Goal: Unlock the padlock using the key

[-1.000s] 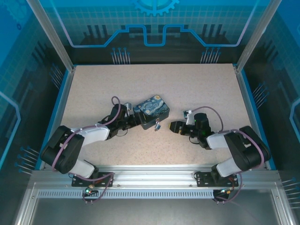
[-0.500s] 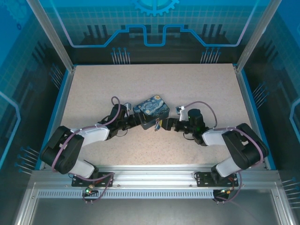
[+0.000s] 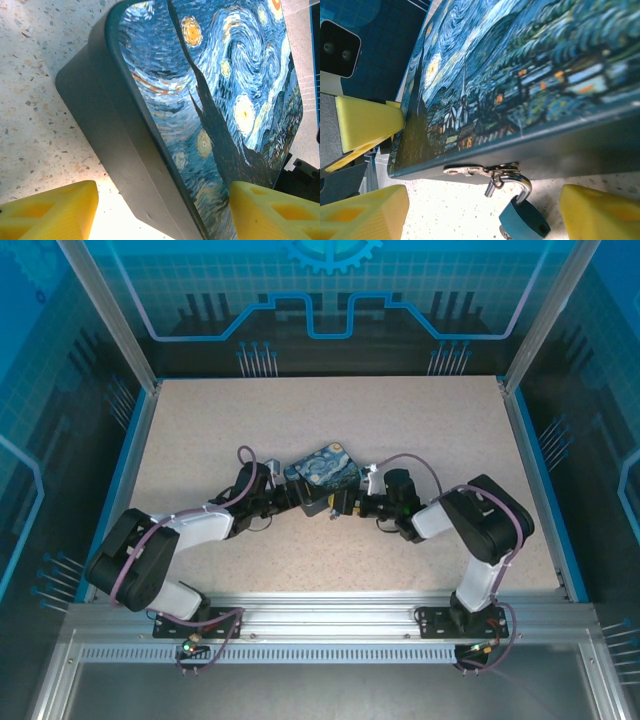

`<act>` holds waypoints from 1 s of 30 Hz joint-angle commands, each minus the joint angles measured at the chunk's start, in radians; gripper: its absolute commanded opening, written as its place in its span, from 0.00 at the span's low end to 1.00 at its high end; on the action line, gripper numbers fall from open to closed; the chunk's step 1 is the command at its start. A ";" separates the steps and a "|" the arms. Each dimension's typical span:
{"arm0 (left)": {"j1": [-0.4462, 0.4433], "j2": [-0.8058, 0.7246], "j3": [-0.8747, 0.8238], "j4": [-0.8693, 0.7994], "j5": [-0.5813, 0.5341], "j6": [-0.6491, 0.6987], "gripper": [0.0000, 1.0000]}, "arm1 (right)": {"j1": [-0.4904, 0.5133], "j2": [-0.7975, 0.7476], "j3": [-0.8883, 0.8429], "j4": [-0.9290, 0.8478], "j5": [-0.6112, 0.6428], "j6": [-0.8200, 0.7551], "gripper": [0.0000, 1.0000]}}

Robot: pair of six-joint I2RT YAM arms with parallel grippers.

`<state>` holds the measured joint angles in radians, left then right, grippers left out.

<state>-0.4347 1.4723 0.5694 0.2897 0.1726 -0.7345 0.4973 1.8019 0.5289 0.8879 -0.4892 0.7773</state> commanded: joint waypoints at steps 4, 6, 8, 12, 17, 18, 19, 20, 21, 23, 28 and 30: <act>-0.003 -0.012 -0.015 -0.047 0.000 0.001 0.70 | 0.026 0.056 0.031 0.056 -0.043 0.021 0.71; -0.002 -0.014 -0.015 -0.049 -0.001 0.002 0.71 | 0.026 0.065 0.031 0.075 -0.050 0.028 0.68; -0.002 -0.015 -0.016 -0.049 -0.002 0.002 0.70 | 0.026 0.066 0.024 0.084 -0.049 0.031 0.62; -0.003 -0.016 -0.017 -0.050 -0.002 0.003 0.71 | 0.024 0.059 0.006 0.104 -0.041 0.029 0.58; -0.002 -0.016 -0.019 -0.050 -0.003 0.001 0.71 | 0.019 0.042 -0.011 0.109 -0.038 0.023 0.53; -0.002 -0.016 -0.019 -0.050 -0.004 0.002 0.70 | 0.017 0.039 -0.013 0.109 -0.037 0.022 0.52; -0.003 -0.016 -0.021 -0.050 -0.006 0.001 0.71 | 0.015 0.037 -0.015 0.108 -0.040 0.020 0.51; -0.002 -0.016 -0.022 -0.051 -0.008 0.001 0.71 | 0.013 0.034 -0.016 0.106 -0.041 0.019 0.50; -0.002 -0.015 -0.022 -0.051 -0.007 0.001 0.71 | 0.011 0.033 -0.019 0.107 -0.042 0.018 0.49; -0.002 -0.015 -0.023 -0.050 -0.007 0.001 0.71 | 0.008 0.026 -0.024 0.106 -0.041 0.016 0.48; -0.003 -0.014 -0.023 -0.051 -0.007 0.002 0.71 | 0.003 0.011 -0.039 0.106 -0.043 0.005 0.42; -0.002 -0.012 -0.023 -0.051 -0.010 0.003 0.71 | 0.003 0.010 -0.037 0.100 -0.044 0.002 0.38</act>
<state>-0.4351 1.4723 0.5690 0.2897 0.1722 -0.7345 0.5087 1.8400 0.5026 0.9634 -0.5167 0.7994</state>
